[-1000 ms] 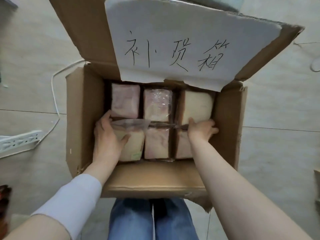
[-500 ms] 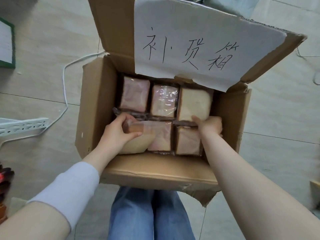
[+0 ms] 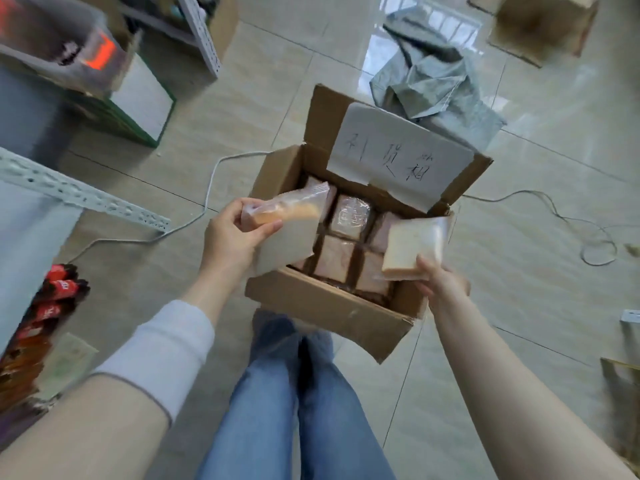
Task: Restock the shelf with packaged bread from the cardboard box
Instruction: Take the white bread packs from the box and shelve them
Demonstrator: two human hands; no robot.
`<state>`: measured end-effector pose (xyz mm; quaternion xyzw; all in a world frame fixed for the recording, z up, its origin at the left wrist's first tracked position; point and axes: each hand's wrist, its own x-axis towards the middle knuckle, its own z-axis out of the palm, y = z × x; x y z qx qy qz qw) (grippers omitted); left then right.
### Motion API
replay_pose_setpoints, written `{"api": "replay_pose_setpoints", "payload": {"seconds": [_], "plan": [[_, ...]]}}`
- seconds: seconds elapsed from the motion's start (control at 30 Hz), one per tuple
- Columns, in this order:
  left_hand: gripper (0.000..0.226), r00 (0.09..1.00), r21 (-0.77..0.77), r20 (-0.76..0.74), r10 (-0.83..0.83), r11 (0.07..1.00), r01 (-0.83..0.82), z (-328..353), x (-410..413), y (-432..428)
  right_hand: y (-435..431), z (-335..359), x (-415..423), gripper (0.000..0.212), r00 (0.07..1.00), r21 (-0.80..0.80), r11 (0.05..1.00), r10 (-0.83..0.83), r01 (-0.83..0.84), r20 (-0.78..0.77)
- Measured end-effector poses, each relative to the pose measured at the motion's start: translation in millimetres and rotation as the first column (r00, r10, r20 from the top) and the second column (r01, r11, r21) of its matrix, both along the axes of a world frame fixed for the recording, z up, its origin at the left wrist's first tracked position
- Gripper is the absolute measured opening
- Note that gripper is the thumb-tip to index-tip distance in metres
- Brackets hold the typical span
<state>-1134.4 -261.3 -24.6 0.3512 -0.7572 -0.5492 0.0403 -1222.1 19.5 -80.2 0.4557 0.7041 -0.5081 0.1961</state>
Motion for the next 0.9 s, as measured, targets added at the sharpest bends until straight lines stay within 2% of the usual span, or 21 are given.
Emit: {"api": "replay_pose_setpoints", "payload": {"seconds": [0.17, 0.3, 0.43, 0.5, 0.6, 0.7, 0.8, 0.9], "plan": [[0.026, 0.971, 0.007, -0.143, 0.192, 0.981, -0.193, 109, 68, -52, -47, 106, 40, 0.067, 0.985, 0.017, 0.997, 0.079, -0.078, -0.156], [0.023, 0.917, -0.004, -0.223, 0.330, 0.941, -0.339, 182, 138, -121, -126, 182, 70, 0.055, 0.922, -0.180, 0.928, 0.270, -0.326, -0.278], [0.021, 0.818, -0.057, -0.373, 0.437, 0.869, -0.491, 254, 223, -206, -245, 246, 123, 0.038, 0.797, -0.343, 0.735, 0.441, -0.585, -0.413], [0.019, 0.768, -0.076, -0.434, 0.472, 0.830, -0.553, 291, 270, -251, -310, 277, 158, 0.038, 0.735, -0.395, 0.630, 0.483, -0.669, -0.475], [0.015, 0.693, -0.108, -0.526, 0.493, 0.769, -0.630, 339, 342, -311, -395, 315, 212, 0.020, 0.650, -0.465, 0.455, 0.497, -0.760, -0.576], [0.017, 0.633, -0.125, -0.589, 0.502, 0.717, -0.686, 371, 406, -362, -467, 347, 259, 0.015, 0.548, -0.446, 0.320, 0.512, -0.836, -0.661], [0.012, 0.568, -0.114, -0.618, 0.544, 0.653, -0.749, 385, 454, -406, -525, 371, 296, 0.010, 0.442, -0.384, 0.227, 0.563, -0.895, -0.699], [0.014, 0.527, -0.121, -0.611, 0.591, 0.589, -0.799, 387, 492, -453, -586, 382, 322, 0.008, 0.402, -0.421, 0.105, 0.565, -0.901, -0.721]]}}
